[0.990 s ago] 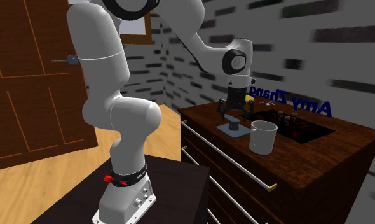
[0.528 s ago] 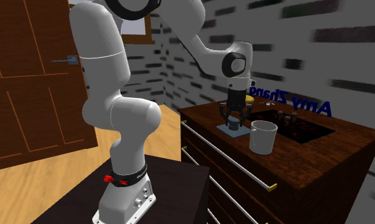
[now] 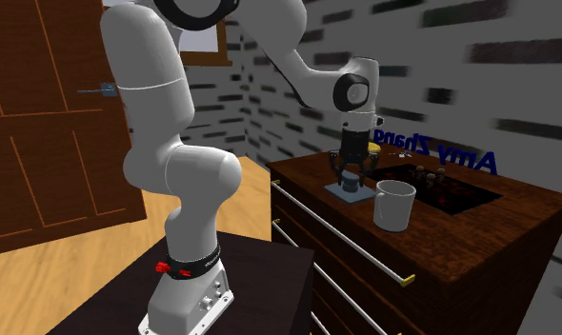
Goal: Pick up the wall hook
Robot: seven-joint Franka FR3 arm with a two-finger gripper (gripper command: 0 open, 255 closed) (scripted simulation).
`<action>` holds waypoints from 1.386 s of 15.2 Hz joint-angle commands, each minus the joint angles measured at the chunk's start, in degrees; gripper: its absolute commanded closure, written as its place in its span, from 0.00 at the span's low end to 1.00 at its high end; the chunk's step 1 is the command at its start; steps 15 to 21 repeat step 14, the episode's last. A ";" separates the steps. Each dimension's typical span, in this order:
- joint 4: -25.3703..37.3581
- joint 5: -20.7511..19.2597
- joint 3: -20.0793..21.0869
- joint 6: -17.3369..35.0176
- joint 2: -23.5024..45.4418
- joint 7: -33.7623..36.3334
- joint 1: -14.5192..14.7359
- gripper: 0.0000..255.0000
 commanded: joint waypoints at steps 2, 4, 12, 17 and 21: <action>1.29 -0.84 0.90 -2.74 -1.68 0.72 -0.42 1.00; 2.16 -1.26 1.50 -4.50 -2.70 1.13 -0.65 1.00; 6.11 -2.18 3.71 -11.31 -5.90 2.19 -1.25 1.00; 6.19 -2.19 3.75 -11.44 -5.95 2.21 -1.26 1.00; 6.19 -2.19 3.75 -11.44 -5.95 2.21 -1.26 1.00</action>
